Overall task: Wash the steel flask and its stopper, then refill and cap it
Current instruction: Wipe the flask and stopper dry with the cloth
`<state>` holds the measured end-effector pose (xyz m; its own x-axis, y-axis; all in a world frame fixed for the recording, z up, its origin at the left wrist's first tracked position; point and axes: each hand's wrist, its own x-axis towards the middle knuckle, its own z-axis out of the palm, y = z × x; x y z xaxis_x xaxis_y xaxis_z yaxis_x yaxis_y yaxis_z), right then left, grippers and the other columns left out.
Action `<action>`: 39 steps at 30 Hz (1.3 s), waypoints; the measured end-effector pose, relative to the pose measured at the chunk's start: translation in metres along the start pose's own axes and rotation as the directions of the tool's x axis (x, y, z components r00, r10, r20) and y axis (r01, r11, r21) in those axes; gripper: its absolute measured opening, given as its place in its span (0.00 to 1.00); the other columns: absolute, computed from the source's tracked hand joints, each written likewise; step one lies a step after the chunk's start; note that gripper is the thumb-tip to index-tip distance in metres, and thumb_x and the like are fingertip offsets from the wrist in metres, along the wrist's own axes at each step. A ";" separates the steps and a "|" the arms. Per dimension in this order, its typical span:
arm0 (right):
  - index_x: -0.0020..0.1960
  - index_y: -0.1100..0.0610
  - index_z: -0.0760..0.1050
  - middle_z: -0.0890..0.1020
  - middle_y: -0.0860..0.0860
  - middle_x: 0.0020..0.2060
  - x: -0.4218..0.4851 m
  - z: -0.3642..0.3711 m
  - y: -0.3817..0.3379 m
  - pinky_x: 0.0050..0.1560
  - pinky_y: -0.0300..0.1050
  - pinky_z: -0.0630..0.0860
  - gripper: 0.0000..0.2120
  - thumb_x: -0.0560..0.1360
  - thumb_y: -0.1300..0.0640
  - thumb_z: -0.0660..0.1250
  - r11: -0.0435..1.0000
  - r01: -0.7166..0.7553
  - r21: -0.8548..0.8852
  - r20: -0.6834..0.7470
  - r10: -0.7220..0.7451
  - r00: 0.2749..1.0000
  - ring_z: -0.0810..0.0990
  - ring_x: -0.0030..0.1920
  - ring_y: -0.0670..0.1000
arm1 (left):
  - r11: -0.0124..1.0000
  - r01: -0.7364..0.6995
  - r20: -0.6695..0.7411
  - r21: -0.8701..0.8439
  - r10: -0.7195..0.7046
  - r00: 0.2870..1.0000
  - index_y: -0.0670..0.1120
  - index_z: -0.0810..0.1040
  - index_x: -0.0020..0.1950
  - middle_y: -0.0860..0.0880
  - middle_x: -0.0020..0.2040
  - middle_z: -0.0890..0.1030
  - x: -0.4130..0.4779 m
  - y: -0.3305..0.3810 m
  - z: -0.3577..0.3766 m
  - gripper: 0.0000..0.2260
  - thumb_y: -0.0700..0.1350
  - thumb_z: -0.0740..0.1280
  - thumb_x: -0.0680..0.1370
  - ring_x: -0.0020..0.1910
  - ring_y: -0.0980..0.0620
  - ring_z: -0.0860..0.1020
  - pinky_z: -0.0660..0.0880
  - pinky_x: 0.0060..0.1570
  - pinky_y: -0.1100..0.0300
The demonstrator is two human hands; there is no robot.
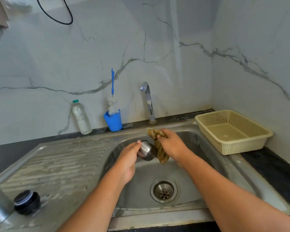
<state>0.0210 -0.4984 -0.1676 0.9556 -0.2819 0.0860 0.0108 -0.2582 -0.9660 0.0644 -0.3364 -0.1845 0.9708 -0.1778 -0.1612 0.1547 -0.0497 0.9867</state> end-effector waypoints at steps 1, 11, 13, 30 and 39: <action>0.65 0.47 0.77 0.82 0.47 0.52 -0.002 0.002 -0.002 0.48 0.46 0.79 0.12 0.85 0.56 0.59 0.999 0.031 -0.012 0.020 -0.031 0.999 0.82 0.54 0.54 | 0.999 -0.015 0.036 -0.030 0.016 0.999 0.44 0.82 0.61 0.39 0.58 0.86 0.000 0.000 0.002 0.12 0.49 0.64 0.86 0.63 0.43 0.82 0.69 0.74 0.45; 0.58 0.40 0.84 0.86 0.44 0.52 -0.014 0.006 -0.011 0.43 0.45 0.84 0.16 0.86 0.46 0.56 0.994 0.098 0.039 0.204 -0.104 0.973 0.86 0.49 0.55 | 0.955 -0.008 0.127 -0.296 0.048 0.991 0.38 0.82 0.56 0.40 0.47 0.87 -0.002 0.009 -0.001 0.10 0.36 0.60 0.85 0.43 0.49 0.86 0.80 0.40 0.59; 0.57 0.45 0.86 0.80 0.42 0.66 -0.013 0.008 -0.008 0.52 0.36 0.81 0.15 0.84 0.43 0.61 0.988 0.155 0.025 0.192 -0.157 0.969 0.81 0.62 0.47 | 0.940 -0.016 0.102 -0.341 0.054 0.993 0.38 0.83 0.57 0.38 0.51 0.87 0.002 0.012 -0.003 0.11 0.37 0.60 0.85 0.48 0.46 0.86 0.80 0.47 0.56; 0.60 0.49 0.82 0.86 0.58 0.51 -0.018 0.007 -0.014 0.46 0.54 0.83 0.17 0.85 0.44 0.58 0.944 -0.048 0.326 0.149 -0.001 0.989 0.85 0.47 0.56 | 0.958 -0.212 0.353 -0.193 0.269 0.896 0.42 0.79 0.68 0.44 0.62 0.85 -0.010 0.009 0.003 0.13 0.38 0.63 0.85 0.65 0.49 0.80 0.72 0.69 0.58; 0.52 0.60 0.80 0.82 0.59 0.38 -0.009 -0.008 -0.012 0.19 0.37 0.74 0.20 0.81 0.45 0.59 0.626 -0.591 0.509 0.378 0.455 0.806 0.82 0.33 0.56 | 0.770 -0.549 0.452 0.326 0.383 0.805 0.47 0.77 0.73 0.51 0.65 0.83 -0.004 0.004 0.001 0.16 0.45 0.63 0.86 0.66 0.54 0.80 0.73 0.72 0.48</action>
<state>0.0104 -0.4998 -0.1545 0.8869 0.0047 -0.4619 -0.4084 0.4750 -0.7795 0.0611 -0.3365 -0.1796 0.7581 -0.6069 0.2384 -0.4734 -0.2608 0.8414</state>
